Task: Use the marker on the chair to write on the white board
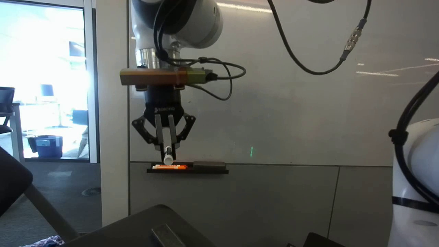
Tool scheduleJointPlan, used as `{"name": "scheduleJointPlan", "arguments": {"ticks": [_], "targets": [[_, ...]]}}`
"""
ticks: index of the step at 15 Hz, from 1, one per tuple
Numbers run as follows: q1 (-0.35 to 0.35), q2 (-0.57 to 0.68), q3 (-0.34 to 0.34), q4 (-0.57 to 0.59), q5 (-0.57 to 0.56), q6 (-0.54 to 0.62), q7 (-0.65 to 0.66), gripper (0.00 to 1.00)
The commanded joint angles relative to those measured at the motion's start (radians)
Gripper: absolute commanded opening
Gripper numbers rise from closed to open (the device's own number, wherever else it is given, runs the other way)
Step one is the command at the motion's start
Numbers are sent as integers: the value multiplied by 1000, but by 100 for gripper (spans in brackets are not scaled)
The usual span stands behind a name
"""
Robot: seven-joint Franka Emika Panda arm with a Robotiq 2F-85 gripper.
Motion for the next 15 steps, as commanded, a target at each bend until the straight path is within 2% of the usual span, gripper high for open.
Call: {"name": "scheduleJointPlan", "arguments": {"ticks": [1,3,8,15], "targets": [[-37,-27,4,72,-31,-46,-85,11],[-50,-29,5,98,-41,-49,-113,11],[-100,55,-22,225,-68,-14,-205,11],[-116,185,-54,435,-64,-62,-264,11]]}}
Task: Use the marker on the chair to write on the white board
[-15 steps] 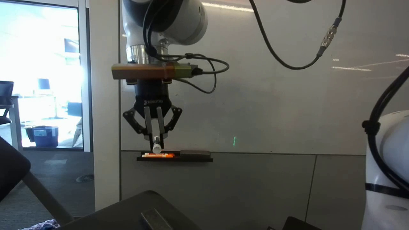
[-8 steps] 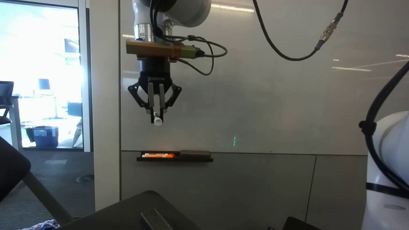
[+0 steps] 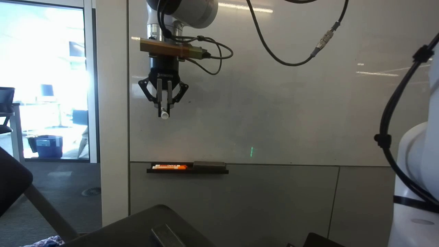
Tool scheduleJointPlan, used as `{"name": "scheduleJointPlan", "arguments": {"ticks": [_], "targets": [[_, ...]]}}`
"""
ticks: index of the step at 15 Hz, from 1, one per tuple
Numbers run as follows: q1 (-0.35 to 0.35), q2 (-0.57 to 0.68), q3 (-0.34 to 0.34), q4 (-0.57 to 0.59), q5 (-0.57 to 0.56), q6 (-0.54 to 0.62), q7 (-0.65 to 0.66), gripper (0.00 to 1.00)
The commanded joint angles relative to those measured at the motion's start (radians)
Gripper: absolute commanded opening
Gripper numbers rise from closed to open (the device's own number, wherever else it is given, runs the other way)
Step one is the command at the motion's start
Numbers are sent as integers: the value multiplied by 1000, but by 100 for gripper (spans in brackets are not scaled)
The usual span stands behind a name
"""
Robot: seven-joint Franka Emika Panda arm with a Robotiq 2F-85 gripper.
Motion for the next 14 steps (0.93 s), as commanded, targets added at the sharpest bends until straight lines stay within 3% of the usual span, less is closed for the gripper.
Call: {"name": "scheduleJointPlan", "arguments": {"ticks": [1,14], "targets": [[0,87,-12,154,-14,-52,-24,11],[1,212,-77,371,-5,-80,-27,12]]}}
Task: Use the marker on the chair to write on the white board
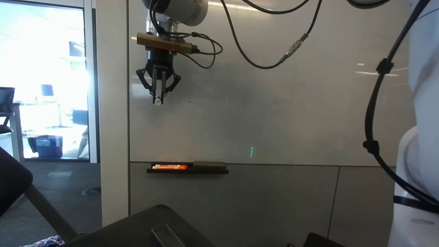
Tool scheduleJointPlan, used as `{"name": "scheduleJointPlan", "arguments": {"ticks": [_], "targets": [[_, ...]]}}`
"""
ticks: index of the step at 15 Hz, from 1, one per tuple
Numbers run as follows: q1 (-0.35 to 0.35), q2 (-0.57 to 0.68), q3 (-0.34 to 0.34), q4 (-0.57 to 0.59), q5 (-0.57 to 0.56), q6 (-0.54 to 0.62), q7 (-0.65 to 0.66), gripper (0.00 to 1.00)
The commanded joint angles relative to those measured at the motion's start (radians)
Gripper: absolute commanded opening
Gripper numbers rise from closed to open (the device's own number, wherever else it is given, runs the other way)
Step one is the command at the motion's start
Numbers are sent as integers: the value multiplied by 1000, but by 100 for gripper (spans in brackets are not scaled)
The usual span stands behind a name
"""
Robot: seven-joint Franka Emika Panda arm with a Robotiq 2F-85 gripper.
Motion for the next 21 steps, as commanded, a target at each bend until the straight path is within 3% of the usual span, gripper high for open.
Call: {"name": "scheduleJointPlan", "arguments": {"ticks": [1,21], "targets": [[1,59,-19,119,-1,-46,-3,11],[13,197,-63,357,-11,-158,23,11]]}}
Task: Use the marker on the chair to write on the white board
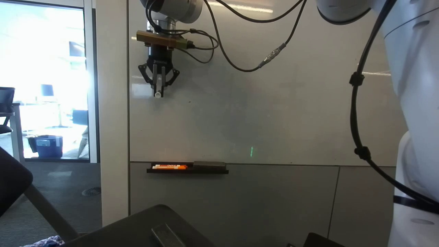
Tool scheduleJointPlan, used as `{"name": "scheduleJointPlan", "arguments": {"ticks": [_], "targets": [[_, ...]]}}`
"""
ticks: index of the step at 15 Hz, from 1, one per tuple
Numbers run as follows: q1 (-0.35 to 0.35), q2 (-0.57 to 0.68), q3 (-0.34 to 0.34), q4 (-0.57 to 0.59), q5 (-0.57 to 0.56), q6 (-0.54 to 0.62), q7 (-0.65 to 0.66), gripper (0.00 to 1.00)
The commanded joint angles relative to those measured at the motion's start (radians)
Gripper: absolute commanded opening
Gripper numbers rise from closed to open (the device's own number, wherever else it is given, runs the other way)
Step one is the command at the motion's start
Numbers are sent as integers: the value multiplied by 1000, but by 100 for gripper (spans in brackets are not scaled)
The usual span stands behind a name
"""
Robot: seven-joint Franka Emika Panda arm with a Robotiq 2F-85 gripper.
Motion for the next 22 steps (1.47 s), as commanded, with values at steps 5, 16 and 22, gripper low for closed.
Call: {"name": "scheduleJointPlan", "arguments": {"ticks": [5,16,22], "targets": [[22,32,-19,83,-26,-40,49,11],[5,-41,-19,-26,-64,-3,165,11],[11,-71,-28,-109,-60,-12,176,12]]}}
